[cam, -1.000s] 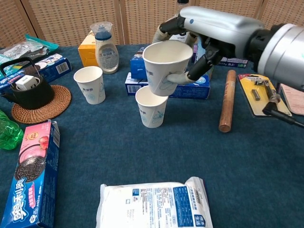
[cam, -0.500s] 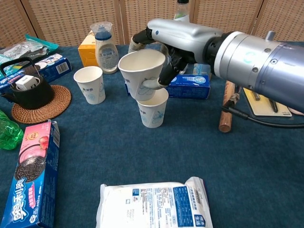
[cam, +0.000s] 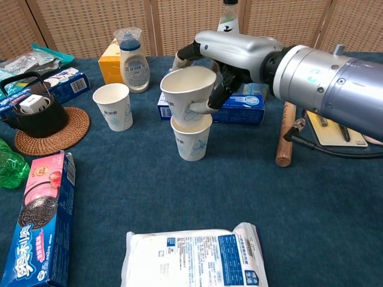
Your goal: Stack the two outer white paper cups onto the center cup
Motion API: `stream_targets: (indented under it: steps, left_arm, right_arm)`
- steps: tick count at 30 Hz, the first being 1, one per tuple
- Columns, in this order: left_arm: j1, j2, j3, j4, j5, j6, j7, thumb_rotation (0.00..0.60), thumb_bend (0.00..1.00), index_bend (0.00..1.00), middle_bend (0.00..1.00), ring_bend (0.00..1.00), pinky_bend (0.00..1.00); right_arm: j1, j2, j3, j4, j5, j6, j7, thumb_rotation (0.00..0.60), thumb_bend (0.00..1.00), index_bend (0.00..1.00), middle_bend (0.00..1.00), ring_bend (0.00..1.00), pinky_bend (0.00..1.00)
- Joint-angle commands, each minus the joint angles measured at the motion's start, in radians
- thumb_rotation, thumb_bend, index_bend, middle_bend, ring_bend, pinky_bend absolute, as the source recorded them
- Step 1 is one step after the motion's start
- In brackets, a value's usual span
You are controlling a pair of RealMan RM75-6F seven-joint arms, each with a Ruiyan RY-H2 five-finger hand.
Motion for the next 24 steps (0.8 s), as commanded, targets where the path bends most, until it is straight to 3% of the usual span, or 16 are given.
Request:
stream_targets:
  steps: [1,11,13,20,24]
  left_arm:
    - [0.0,-0.001,0.0,-0.001,0.0,0.0,0.001,0.6,0.32,0.0,0.0,0.0,0.0]
    - [0.003,0.001,0.0,-0.002,0.001,0.005,0.0,0.6,0.32,0.0,0.0,0.0,0.0]
    - [0.002,0.001,-0.001,-0.001,-0.001,0.004,-0.001,0.6,0.32,0.0,0.0,0.0,0.0]
    - [0.003,0.004,-0.003,-0.001,-0.002,0.005,-0.007,0.6,0.32,0.0,0.0,0.0,0.0]
    - [0.003,0.005,-0.003,-0.001,-0.002,0.006,-0.009,0.6,0.32,0.0,0.0,0.0,0.0]
  right_arm:
    - [-0.002,0.005,-0.009,-0.009,-0.004,0.007,0.002,0.6,0.37,0.35,0.33,0.06,0.39]
    - [0.001,0.003,-0.033,0.006,0.008,0.009,0.015,0.6,0.37,0.34,0.32,0.06,0.39]
    - [0.005,0.002,-0.035,0.011,0.01,0.003,0.018,0.6,0.36,0.31,0.31,0.06,0.39]
    - [0.008,-0.002,-0.05,0.014,0.008,0.002,0.029,0.6,0.37,0.04,0.26,0.02,0.39]
    - [0.007,-0.003,-0.057,0.009,0.004,0.006,0.036,0.6,0.36,0.0,0.15,0.0,0.39]
